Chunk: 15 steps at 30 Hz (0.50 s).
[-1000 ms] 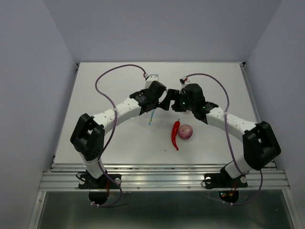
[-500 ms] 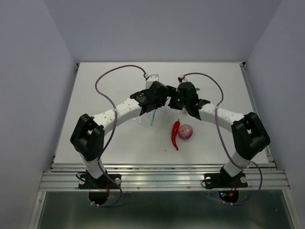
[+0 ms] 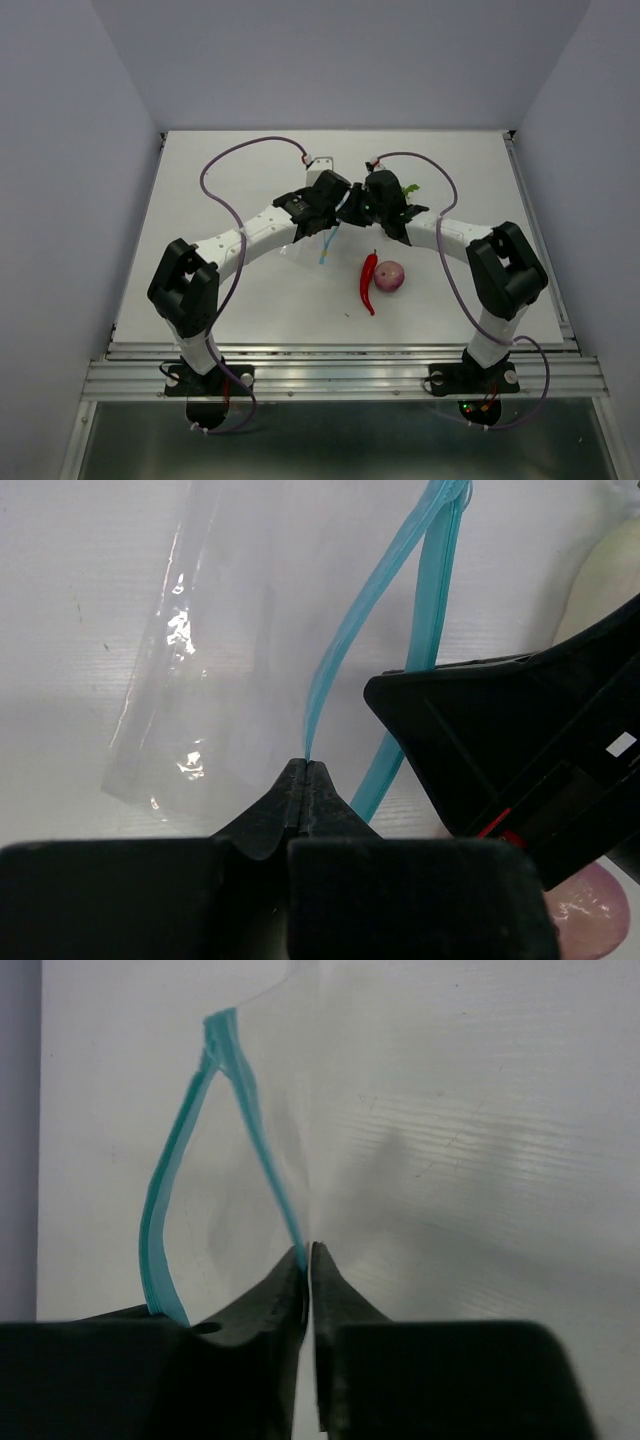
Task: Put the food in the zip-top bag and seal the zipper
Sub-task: Open the zip-top bag
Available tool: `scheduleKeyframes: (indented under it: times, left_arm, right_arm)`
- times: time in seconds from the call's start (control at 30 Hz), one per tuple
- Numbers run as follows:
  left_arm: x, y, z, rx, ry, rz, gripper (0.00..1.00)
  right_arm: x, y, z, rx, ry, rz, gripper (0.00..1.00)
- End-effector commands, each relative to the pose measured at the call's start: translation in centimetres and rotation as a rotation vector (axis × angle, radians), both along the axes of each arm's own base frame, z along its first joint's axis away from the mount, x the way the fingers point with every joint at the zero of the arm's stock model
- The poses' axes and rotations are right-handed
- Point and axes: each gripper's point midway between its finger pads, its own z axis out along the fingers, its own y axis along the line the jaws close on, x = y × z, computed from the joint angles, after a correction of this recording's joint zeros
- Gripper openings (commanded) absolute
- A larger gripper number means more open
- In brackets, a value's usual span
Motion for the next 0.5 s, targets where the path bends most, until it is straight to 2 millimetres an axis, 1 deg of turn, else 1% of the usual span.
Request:
scheduleKeyframes:
  times: [0.0, 0.07, 0.1, 0.13, 0.2, 0.23, 0.3, 0.33, 0.37, 0.4, 0.47]
  left_arm:
    - [0.2, 0.4, 3.2, -0.028, -0.069, 0.037, 0.00]
    - [0.4, 1.2, 3.2, -0.004, -0.075, 0.074, 0.00]
    - [0.3, 1.5, 3.1, 0.008, -0.073, 0.083, 0.00]
    - [0.3, 1.7, 3.2, 0.015, -0.073, 0.091, 0.00]
    - [0.4, 1.6, 3.4, 0.001, -0.066, 0.096, 0.00]
    - [0.2, 1.2, 3.4, -0.014, -0.052, 0.079, 0.00]
    - [0.4, 0.2, 3.4, -0.032, -0.042, 0.043, 0.16]
    - [0.2, -0.6, 3.2, -0.052, -0.024, 0.016, 0.29]
    - [0.2, -0.9, 3.3, -0.062, -0.023, 0.005, 0.32]
    - [0.3, -1.1, 3.3, -0.067, -0.023, 0.000, 0.36]
    - [0.3, -1.3, 3.2, -0.077, -0.015, -0.002, 0.41]
  right_arm:
    - [1.3, 1.5, 3.4, 0.048, -0.098, 0.034, 0.01]
    - [1.3, 1.4, 3.3, 0.039, -0.102, 0.041, 0.01]
    - [1.3, 1.4, 3.9, 0.029, -0.120, 0.050, 0.01]
    - [1.1, 1.1, 3.7, 0.012, -0.110, 0.052, 0.01]
    - [1.0, 0.8, 4.1, -0.009, -0.118, 0.056, 0.01]
    - [0.4, 1.0, 4.5, -0.017, -0.117, 0.070, 0.01]
    - [0.0, 1.1, 5.1, -0.032, -0.123, 0.084, 0.01]
    - [-0.5, 1.4, 5.4, -0.042, -0.112, 0.095, 0.01]
    - [-0.5, 1.4, 5.8, -0.043, -0.116, 0.097, 0.01]
    - [-1.2, 1.5, 5.5, -0.057, -0.098, 0.105, 0.01]
    - [-1.6, 1.1, 5.5, -0.068, -0.083, 0.098, 0.01]
